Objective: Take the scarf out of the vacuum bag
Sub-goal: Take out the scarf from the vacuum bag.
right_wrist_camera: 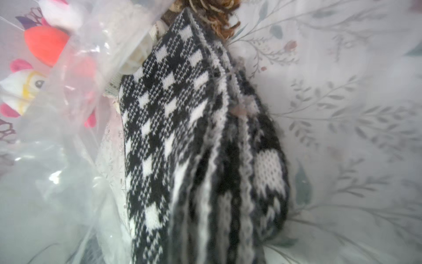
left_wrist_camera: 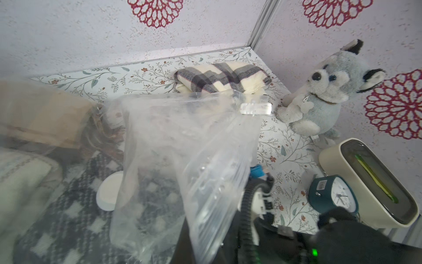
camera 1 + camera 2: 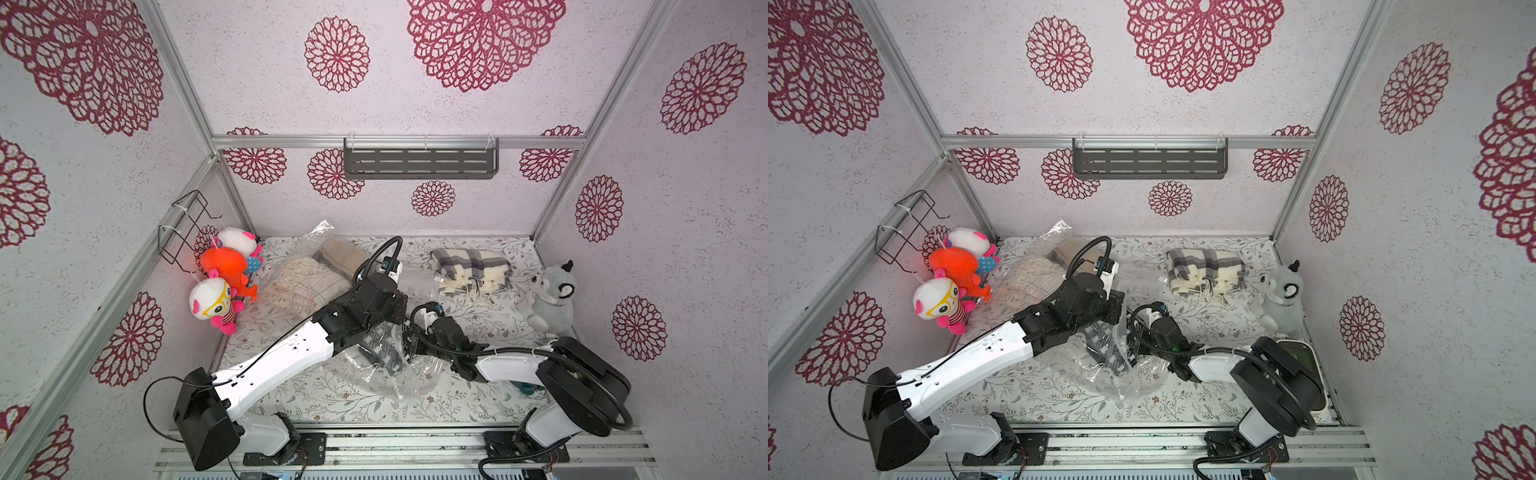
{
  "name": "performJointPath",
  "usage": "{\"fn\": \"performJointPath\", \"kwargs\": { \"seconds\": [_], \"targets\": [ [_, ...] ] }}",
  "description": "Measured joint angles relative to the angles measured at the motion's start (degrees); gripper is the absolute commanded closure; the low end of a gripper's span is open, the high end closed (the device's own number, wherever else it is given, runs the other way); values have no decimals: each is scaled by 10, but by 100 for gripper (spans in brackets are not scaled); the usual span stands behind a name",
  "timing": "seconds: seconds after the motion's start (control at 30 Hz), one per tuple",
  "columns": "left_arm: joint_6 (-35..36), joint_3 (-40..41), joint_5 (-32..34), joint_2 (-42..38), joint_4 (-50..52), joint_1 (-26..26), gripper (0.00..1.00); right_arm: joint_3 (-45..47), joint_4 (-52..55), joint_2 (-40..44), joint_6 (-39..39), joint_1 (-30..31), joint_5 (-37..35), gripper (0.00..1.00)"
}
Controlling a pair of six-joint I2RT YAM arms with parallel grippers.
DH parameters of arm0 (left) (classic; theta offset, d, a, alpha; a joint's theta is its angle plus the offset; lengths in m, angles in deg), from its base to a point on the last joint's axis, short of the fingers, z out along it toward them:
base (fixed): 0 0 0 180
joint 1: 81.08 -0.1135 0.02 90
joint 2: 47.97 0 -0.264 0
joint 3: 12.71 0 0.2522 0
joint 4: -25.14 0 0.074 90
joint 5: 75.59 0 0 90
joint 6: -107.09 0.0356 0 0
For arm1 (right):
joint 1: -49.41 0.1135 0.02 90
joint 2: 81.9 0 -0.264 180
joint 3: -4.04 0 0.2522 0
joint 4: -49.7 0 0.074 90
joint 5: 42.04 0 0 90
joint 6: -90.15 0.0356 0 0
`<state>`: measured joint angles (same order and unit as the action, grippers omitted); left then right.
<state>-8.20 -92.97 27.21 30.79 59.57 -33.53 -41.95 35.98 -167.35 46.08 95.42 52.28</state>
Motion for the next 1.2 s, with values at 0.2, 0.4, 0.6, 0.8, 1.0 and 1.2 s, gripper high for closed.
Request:
{"fn": "performJointPath", "kwargs": {
  "seconds": [0.2,0.4,0.6,0.8,1.0,1.2],
  "targets": [
    [0,18,-1,16,-20,-17,100,0,134,76,-61,-59,23,100],
    [-2,16,-7,67,-52,-37,100,0,252,160,-105,-99,51,100],
    [-3,6,2,134,-73,-41,100,-14,382,205,-138,-152,46,100],
    [-3,5,6,179,-103,-68,100,-27,491,271,-170,-198,26,100],
    [-2,21,16,183,-132,-75,100,-70,532,171,-212,-263,7,100],
    [3,65,19,164,-154,-82,100,-148,579,79,-275,-285,-28,100]
  ]
}}
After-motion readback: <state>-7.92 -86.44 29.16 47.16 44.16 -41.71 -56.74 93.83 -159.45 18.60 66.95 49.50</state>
